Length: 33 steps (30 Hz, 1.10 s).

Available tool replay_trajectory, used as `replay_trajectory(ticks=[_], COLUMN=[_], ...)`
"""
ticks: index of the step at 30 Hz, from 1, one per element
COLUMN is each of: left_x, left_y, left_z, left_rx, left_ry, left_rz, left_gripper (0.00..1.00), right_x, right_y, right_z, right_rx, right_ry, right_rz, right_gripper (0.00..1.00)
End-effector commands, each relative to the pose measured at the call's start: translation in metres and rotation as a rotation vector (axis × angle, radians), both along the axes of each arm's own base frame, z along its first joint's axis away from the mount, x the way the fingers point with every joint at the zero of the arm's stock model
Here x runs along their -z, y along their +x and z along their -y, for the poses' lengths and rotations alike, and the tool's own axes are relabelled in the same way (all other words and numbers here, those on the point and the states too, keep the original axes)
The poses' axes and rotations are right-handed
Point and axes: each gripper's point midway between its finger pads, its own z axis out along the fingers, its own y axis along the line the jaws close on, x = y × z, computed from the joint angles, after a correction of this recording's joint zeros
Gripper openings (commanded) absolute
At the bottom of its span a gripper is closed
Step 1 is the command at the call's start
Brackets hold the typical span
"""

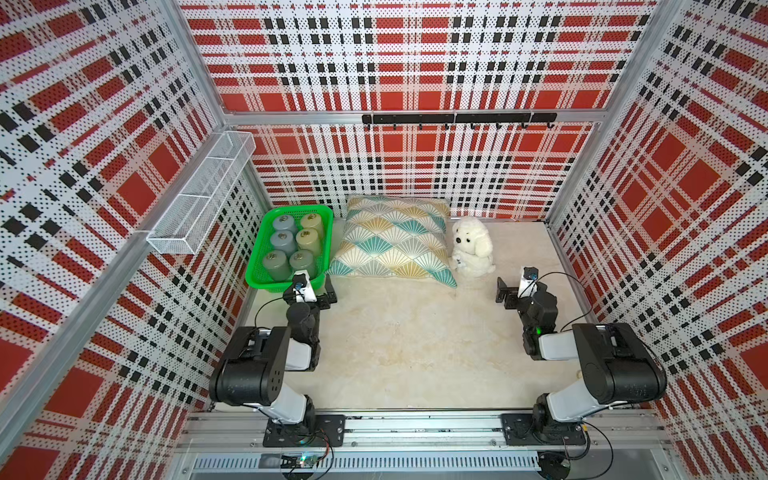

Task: Take the tea canister out of the basket
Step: Move the basket to the center of the board.

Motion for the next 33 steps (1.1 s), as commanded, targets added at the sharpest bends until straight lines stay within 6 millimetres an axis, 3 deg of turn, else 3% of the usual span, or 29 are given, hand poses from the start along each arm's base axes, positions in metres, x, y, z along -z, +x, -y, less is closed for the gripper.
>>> replay_trajectory(ticks=[1, 22, 27, 31, 33], left_x=[-0.004, -0.006, -0.029, -0.068, -0.086], left_y=[0.002, 0.003, -0.007, -0.019, -0.018], left_z=[0.0, -0.006, -0.041, -0.072, -0.09], left_rx=[-0.004, -0.028, -0.199, -0.34, -0.414], left_ry=[0.012, -0.006, -0.096, -0.215, -0.374], left_rz=[0.012, 0.017, 0.046, 0.123, 0.154], left_gripper=[0.99, 0.99, 0.99, 0.99, 0.99], right_x=[-0.004, -0.004, -0.019, -0.055, -0.073], right_y=[0.002, 0.002, 0.003, -0.006, -0.012], right_z=[0.001, 0.001, 0.004, 0.016, 0.017], right_rx=[0.001, 0.003, 0.061, 0.163, 0.173], right_ry=[0.0, 0.0, -0.017, 0.095, 0.172], right_rz=[0.009, 0.01, -0.031, 0.008, 0.029], right_gripper=[1.0, 1.0, 1.0, 1.0, 1.0])
